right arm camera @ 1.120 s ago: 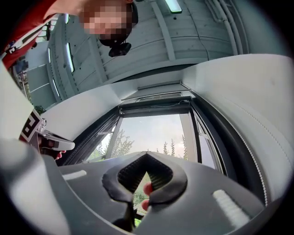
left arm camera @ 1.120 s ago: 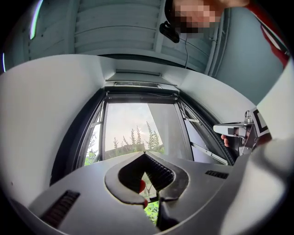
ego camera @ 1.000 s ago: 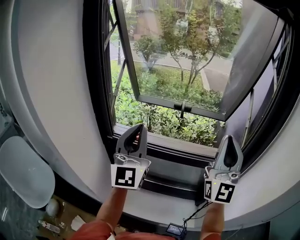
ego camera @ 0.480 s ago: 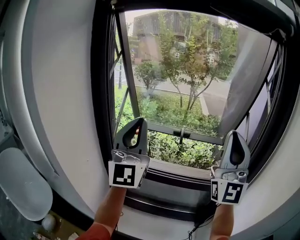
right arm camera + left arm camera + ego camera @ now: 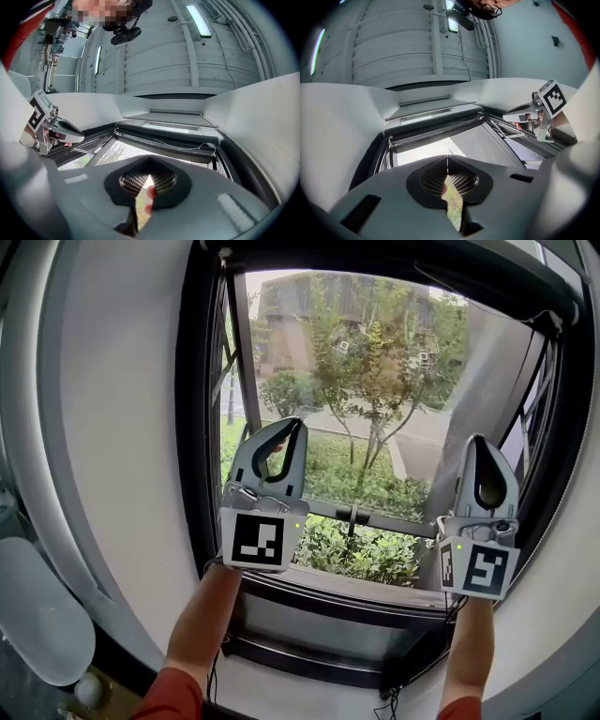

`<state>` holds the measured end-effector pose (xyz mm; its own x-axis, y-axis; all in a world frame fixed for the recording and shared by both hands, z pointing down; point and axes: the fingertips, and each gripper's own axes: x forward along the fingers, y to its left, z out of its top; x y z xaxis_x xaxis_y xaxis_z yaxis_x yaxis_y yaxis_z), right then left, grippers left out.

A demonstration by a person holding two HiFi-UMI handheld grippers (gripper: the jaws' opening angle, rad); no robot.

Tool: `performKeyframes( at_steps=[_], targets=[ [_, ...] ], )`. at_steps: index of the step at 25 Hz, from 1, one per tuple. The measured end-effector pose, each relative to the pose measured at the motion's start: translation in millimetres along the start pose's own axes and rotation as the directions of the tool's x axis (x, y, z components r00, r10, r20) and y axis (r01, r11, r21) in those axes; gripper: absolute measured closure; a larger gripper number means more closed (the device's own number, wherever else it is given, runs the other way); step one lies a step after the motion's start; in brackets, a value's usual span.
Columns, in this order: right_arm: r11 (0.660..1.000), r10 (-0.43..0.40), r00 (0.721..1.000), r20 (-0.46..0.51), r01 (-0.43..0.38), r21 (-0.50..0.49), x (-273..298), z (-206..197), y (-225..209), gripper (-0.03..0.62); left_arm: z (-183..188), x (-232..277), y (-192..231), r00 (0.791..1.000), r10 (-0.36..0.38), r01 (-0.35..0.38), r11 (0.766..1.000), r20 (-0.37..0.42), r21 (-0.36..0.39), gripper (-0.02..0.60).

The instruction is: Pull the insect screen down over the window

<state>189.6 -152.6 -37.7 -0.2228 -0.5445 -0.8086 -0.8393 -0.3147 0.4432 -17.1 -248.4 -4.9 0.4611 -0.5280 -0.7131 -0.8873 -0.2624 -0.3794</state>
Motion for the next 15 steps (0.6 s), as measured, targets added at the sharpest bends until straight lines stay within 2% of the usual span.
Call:
performKeyframes(
  at_steps=[7,15],
  targets=[
    [0.998,0.019,0.999,0.029,-0.018,-0.053,28,15,-11,0.585,38,31,-4,0.997,-0.009,0.007,1.0,0.071,0.029,0.575],
    [0.997,0.024,0.997,0.076,-0.019,-0.069,46,27,-37,0.585,72,53,1,0.991,0.032,-0.041,0.997,0.127,0.065,0.575]
  ],
)
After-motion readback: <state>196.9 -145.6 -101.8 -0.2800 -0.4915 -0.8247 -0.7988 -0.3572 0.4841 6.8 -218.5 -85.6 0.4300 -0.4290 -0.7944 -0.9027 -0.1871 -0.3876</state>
